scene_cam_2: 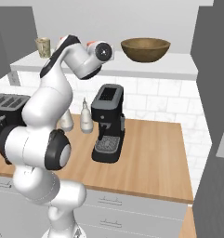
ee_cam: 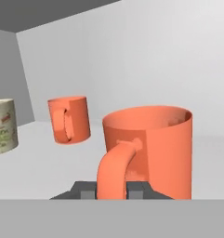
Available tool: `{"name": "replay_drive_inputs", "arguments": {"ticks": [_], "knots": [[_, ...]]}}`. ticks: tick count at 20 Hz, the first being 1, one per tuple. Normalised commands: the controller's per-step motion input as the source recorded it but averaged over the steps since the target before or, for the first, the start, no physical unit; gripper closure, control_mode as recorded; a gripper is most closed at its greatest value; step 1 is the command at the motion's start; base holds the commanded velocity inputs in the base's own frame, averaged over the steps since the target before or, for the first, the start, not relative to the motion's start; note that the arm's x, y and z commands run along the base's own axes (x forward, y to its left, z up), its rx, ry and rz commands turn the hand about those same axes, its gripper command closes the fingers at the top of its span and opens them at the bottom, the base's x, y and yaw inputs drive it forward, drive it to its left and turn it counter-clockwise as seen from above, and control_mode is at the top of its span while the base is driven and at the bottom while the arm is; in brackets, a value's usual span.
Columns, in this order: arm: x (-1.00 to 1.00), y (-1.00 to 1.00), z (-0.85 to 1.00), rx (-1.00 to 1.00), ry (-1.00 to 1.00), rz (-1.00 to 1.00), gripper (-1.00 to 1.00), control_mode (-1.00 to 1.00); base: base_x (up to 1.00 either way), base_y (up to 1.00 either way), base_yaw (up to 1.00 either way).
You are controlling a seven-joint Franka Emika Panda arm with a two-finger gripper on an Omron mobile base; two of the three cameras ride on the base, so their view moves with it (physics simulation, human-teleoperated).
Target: Gather all objects into one cabinet and sort the glasses and bowls to opposite sides.
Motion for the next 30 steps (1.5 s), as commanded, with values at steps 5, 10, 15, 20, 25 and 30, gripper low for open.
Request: {"name": "replay_drive_inputs", "arguments": {"ticks": [5, 10, 15, 20, 25, 30], "knots": [[0.0, 0.37, 0.0, 0.0, 0.0, 0.02, 1.0, -1.0, 0.0, 0.0, 0.0], [0.0, 0.64, 0.0, 0.0, 0.0, 0.09, 1.0, -1.0, 0.0, 0.0, 0.0], [0.0, 0.67, 0.0, 0.0, 0.0, 0.13, 1.0, -1.0, 0.0, 0.0, 0.0], [0.0, 0.73, 0.0, 0.0, 0.0, 0.12, 1.0, -1.0, 0.0, 0.0, 0.0], [0.0, 0.68, 0.0, 0.0, 0.0, 0.09, 1.0, -1.0, 0.0, 0.0, 0.0], [0.03, 0.46, 0.0, 0.0, 0.0, 0.06, 1.0, -1.0, 0.0, 0.0, 0.0]]}}
